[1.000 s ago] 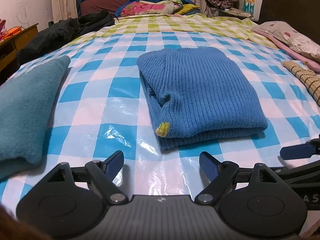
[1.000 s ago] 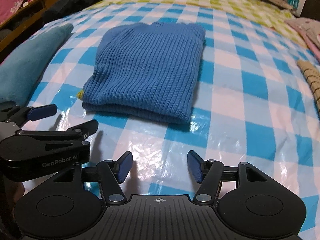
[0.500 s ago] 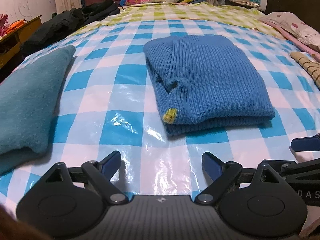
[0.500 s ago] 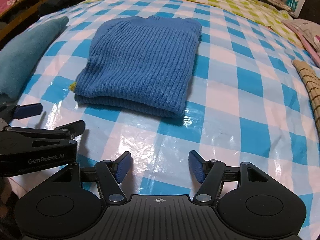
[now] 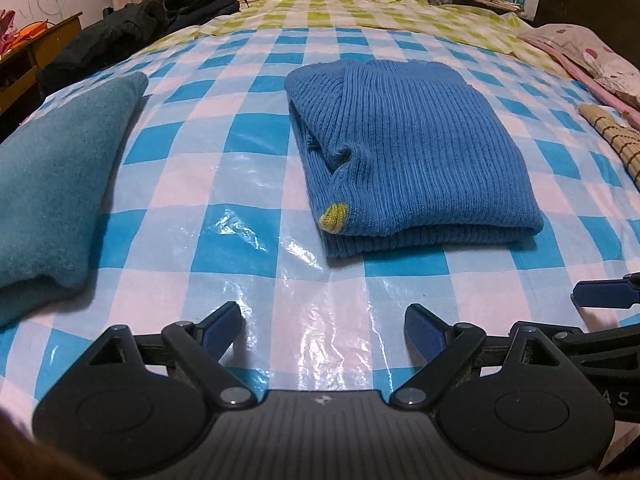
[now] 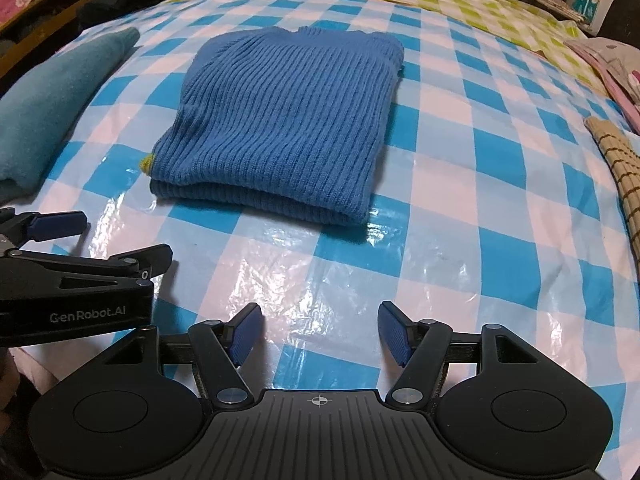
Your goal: Fold small clothes
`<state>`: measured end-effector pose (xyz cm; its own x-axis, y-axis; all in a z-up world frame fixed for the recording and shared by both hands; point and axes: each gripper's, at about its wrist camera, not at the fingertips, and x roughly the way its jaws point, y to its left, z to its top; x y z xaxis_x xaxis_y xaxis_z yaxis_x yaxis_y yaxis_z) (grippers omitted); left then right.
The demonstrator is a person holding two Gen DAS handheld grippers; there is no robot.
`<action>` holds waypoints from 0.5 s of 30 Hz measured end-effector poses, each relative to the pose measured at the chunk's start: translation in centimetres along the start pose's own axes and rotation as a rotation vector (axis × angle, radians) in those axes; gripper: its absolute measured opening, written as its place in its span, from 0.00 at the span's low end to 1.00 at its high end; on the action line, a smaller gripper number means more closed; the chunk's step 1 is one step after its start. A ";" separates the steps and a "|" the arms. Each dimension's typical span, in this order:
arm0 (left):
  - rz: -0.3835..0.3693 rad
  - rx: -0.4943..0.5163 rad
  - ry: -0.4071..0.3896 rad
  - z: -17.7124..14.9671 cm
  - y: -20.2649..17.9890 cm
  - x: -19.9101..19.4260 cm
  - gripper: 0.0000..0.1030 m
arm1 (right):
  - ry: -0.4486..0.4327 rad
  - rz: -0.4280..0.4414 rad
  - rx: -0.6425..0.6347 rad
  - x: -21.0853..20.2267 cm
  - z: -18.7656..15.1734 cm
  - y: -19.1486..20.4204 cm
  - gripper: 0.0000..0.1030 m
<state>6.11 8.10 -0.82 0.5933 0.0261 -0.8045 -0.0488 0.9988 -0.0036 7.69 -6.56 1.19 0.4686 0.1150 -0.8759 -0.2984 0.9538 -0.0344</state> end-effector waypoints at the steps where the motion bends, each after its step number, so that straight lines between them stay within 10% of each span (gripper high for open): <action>1: 0.001 0.000 0.002 0.0 0.0 0.0 0.92 | 0.000 0.001 0.000 0.0 0.0 0.0 0.63; 15: 0.041 0.007 0.019 0.2 -0.3 0.4 0.96 | -0.012 0.026 0.031 -0.2 0.0 -0.5 0.64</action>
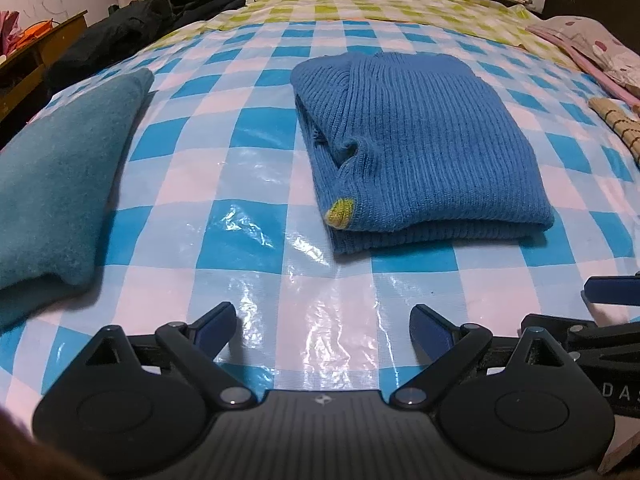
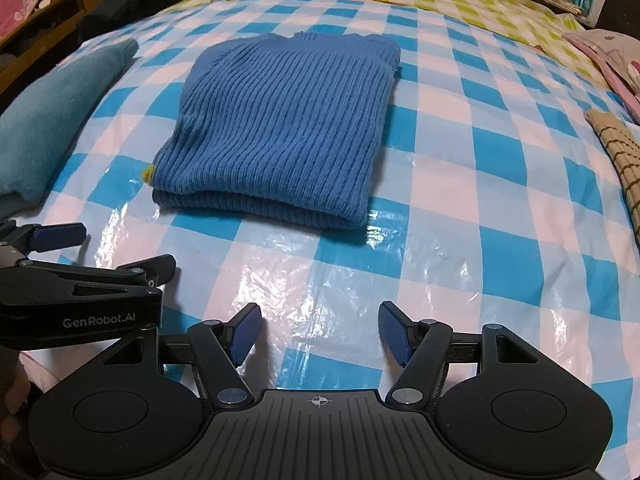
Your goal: Fold small clothes
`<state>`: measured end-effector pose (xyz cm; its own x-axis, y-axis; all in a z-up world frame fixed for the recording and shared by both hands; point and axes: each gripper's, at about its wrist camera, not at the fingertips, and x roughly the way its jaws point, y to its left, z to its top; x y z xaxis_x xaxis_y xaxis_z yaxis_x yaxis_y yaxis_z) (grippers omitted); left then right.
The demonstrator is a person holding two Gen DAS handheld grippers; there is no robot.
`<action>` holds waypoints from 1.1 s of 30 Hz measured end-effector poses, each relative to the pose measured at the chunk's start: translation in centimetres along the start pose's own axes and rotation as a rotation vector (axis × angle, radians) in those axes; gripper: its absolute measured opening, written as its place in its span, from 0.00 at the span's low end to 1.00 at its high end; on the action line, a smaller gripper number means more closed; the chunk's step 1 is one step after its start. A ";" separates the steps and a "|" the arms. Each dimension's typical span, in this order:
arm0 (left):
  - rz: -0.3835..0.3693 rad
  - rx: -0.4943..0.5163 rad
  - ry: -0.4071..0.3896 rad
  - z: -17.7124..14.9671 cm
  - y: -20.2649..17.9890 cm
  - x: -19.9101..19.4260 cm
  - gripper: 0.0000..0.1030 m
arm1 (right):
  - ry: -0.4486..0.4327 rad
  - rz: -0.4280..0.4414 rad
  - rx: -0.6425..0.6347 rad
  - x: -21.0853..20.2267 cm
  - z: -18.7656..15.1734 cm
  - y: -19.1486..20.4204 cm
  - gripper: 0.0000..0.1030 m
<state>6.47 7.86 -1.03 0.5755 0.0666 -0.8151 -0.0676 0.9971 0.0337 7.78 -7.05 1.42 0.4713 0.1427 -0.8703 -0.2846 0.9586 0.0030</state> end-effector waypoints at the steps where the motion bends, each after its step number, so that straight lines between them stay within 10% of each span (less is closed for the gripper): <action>1: 0.004 0.003 -0.001 0.0 -0.1 0.0 0.96 | -0.002 -0.001 0.001 0.0 0.0 0.0 0.64; 33: 0.030 0.029 -0.010 -0.4 -1.1 -0.3 0.96 | -0.017 -0.016 0.040 0.3 -0.1 -0.5 0.64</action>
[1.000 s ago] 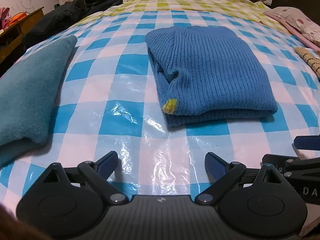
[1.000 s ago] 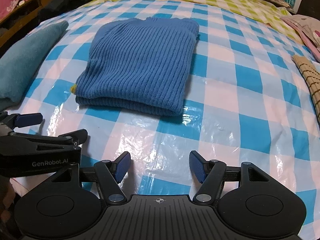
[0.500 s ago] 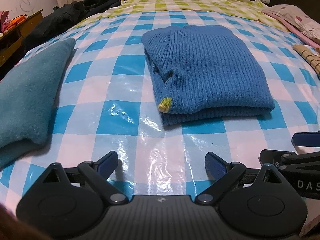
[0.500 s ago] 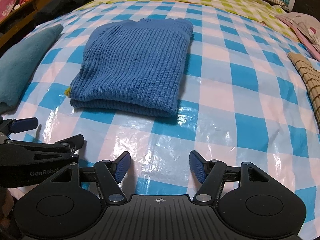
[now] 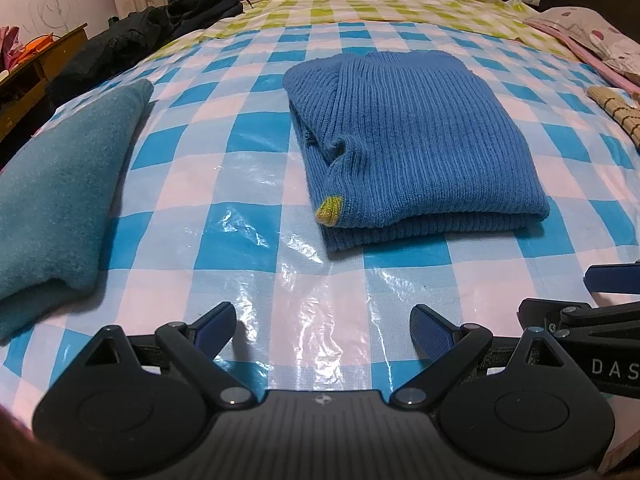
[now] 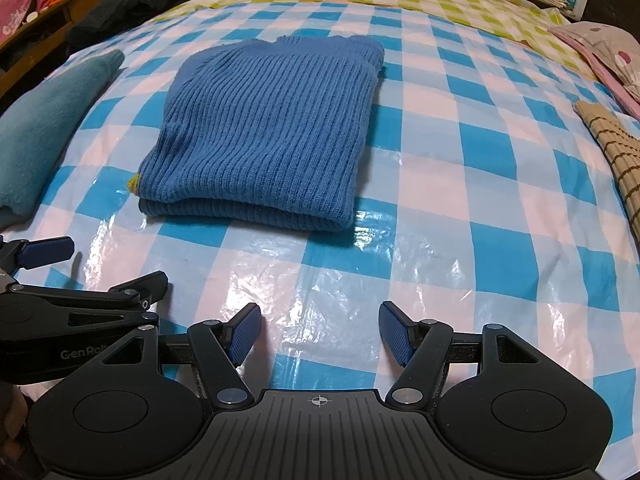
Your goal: Fold small clothes
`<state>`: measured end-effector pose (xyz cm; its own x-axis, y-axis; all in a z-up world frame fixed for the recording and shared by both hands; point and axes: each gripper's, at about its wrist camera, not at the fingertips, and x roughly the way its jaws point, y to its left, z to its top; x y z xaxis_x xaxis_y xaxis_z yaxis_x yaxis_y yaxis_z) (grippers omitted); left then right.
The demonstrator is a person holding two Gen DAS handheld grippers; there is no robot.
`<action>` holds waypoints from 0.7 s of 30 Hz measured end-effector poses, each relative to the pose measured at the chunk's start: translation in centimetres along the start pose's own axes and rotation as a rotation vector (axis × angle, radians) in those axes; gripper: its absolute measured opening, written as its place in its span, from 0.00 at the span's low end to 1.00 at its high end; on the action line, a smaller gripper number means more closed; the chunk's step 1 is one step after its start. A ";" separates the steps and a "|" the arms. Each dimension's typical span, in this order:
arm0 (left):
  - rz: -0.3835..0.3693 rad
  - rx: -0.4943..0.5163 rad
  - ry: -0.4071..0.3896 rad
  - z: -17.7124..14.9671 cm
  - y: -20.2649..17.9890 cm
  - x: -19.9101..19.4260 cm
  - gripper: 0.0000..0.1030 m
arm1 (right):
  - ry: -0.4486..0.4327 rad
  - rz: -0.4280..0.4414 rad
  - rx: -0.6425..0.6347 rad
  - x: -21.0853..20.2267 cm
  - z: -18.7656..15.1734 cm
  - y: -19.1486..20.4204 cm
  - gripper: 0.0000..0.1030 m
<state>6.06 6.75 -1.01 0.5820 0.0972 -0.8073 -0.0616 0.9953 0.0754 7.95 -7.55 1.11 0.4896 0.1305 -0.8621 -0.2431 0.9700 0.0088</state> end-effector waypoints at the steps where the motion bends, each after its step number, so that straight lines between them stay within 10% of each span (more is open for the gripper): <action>1: 0.000 0.001 0.000 0.0 0.0 0.0 0.96 | 0.000 0.001 0.001 0.0 0.0 0.0 0.64; 21: 0.013 0.007 -0.001 -0.1 0.0 0.0 0.96 | -0.004 -0.006 -0.003 0.0 -0.2 0.0 0.64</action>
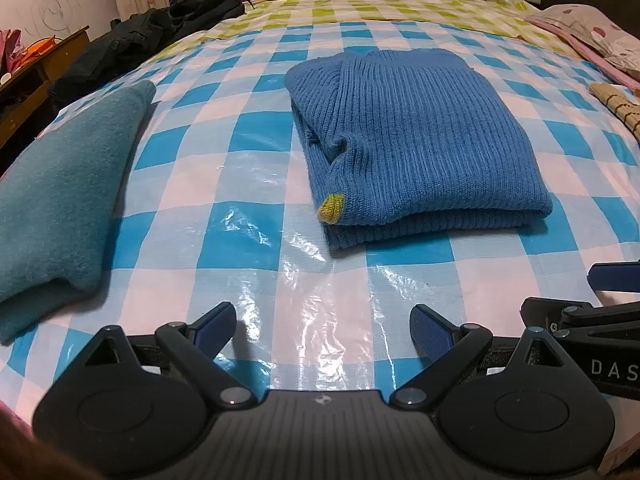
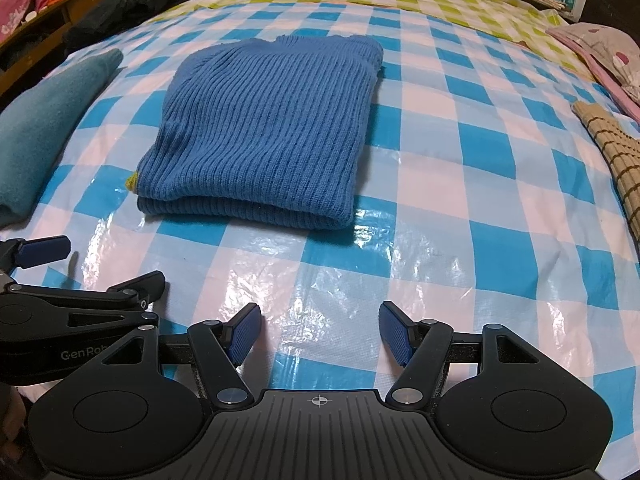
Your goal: Fold small clothes
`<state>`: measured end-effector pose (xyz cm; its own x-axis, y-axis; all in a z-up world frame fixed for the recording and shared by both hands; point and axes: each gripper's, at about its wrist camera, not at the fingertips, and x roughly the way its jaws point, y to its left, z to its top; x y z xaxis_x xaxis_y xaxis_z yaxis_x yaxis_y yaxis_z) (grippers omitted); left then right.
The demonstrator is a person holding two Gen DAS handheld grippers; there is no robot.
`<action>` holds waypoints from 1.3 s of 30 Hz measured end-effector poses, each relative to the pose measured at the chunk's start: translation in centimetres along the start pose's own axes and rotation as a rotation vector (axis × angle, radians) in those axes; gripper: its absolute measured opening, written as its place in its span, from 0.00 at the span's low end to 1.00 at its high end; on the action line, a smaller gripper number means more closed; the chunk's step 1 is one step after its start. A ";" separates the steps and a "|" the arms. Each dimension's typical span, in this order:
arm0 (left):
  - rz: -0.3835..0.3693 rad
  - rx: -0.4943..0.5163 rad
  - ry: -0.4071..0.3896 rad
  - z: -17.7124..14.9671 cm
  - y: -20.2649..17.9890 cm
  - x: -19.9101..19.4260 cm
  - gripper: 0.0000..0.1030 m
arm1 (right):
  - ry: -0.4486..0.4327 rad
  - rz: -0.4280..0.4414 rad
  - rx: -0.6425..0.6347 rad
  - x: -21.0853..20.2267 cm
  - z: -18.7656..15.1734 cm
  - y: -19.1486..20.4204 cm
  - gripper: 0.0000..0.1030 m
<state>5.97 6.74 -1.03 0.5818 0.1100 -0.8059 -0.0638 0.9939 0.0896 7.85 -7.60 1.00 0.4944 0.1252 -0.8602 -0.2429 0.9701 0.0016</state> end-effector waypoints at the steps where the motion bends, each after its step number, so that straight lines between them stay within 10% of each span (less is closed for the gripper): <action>1: 0.001 0.001 0.000 0.0 0.0 0.0 0.96 | 0.000 0.000 0.000 0.0 0.0 0.0 0.64; 39: 0.031 0.026 -0.020 -0.1 -0.5 -0.3 0.95 | -0.005 -0.006 0.002 -0.1 -0.3 0.1 0.64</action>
<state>5.80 6.22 -0.89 0.5962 0.1400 -0.7905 -0.0608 0.9897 0.1295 7.54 -7.58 1.00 0.5002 0.1202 -0.8575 -0.2378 0.9713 -0.0026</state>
